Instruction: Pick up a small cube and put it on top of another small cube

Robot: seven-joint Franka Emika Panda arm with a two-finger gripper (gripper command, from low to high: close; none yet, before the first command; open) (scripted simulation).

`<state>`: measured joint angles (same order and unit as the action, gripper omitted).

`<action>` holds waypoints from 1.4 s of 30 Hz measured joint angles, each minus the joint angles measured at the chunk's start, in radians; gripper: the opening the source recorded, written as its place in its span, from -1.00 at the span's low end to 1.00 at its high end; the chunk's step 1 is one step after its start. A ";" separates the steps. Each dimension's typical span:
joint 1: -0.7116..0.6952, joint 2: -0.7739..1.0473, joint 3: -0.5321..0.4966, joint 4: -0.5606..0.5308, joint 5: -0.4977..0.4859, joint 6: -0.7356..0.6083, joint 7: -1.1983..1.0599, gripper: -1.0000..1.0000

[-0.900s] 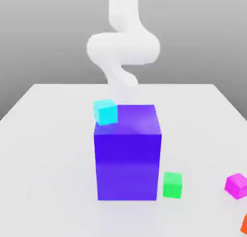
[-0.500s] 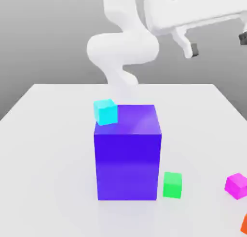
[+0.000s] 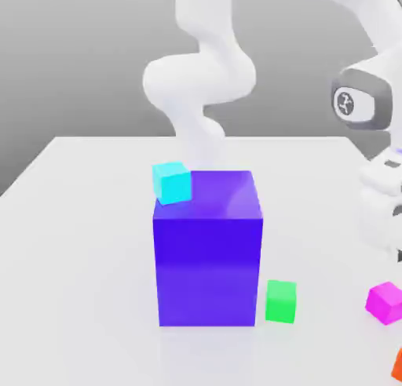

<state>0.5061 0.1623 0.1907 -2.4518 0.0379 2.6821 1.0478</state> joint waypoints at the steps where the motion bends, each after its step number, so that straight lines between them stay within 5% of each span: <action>1: 0.020 0.030 -0.006 -0.006 -0.039 0.014 0.037 0.00; 7: 0.121 0.232 -0.081 0.012 -0.178 0.149 0.160 0.00; 8: 0.130 0.265 -0.092 0.018 -0.185 0.175 0.166 -1.00; 15: 0.132 0.271 -0.094 0.020 -0.189 0.180 0.169 -1.00; 21: 0.089 0.084 -0.056 -0.027 -0.143 0.044 0.073 -1.00; 30: -0.053 -0.129 -0.090 -0.153 -0.170 -0.015 -0.503 -1.00; 42: -0.083 -0.294 -0.218 -0.349 -0.059 -0.011 -1.387 -1.00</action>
<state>0.4229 -0.1320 -0.0270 -2.8008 -0.0213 2.6715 -0.3391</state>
